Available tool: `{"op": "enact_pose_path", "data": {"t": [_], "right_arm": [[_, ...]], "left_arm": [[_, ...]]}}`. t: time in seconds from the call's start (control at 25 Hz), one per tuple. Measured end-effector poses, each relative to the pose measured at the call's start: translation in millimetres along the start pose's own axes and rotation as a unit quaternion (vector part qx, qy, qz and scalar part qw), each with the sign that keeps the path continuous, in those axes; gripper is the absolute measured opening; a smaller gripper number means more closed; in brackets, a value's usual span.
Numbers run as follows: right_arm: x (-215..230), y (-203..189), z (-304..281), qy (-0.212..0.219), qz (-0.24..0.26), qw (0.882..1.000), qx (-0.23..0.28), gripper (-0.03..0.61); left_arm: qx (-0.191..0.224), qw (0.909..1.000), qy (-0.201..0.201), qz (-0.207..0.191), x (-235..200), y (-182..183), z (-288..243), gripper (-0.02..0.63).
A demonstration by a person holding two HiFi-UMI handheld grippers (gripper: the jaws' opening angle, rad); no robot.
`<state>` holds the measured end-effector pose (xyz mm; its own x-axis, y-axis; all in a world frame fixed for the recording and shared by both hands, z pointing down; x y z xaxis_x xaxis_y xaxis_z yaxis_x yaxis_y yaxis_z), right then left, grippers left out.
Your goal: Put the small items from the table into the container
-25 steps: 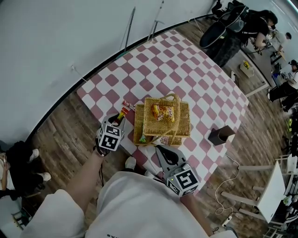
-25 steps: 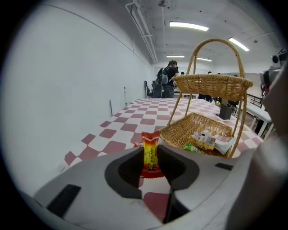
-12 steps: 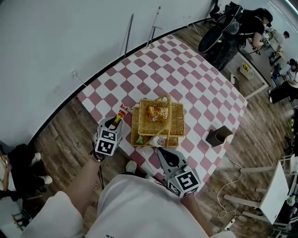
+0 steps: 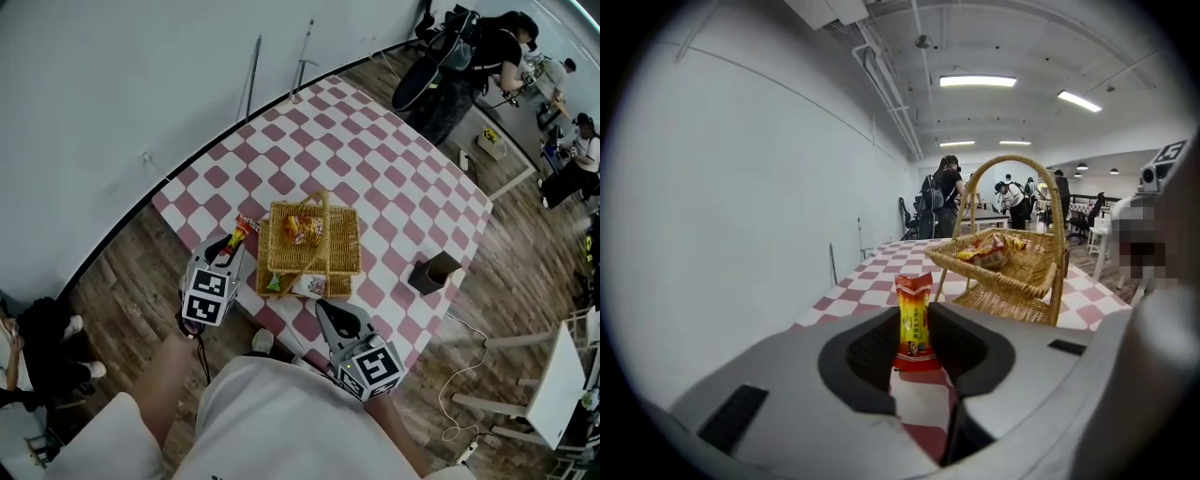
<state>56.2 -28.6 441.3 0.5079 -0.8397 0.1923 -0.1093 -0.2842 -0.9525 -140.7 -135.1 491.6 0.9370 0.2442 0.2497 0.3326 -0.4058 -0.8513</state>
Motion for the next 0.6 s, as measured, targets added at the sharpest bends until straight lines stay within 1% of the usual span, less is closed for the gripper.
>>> {"op": "enact_pose_path", "data": {"t": [0.16,0.32,0.44,0.6], "right_arm": [[4,-4,9,-0.007,-0.003,1.0,0.002,0.013],[6,-4,15,-0.014,-0.002,1.0,0.005,0.012],[7,-4,20,-0.018,-0.002,1.0,0.007,0.014],[10,-4,25,-0.024,-0.003,1.0,0.009,0.014]], "left_arm": [[0.022,0.9997,-0.005,-0.006,5,19,7,0.107],[0.046,0.9986,-0.017,-0.021,14,41,15,0.107],[0.062,0.9972,-0.029,-0.031,23,56,20,0.107],[0.079,0.9951,-0.05,-0.031,38,75,24,0.107]]}}
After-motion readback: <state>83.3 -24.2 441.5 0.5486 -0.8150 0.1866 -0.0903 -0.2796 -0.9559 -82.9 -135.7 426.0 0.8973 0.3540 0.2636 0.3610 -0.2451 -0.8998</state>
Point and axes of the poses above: the fingertips, and each gripper's own axes: z backward along the fingers, x to its right, y out of its top, the point moved 2 cm from there along z, backward along the fingers, and after that the axes turned 13 degrees about y, right-handed, at the moved point
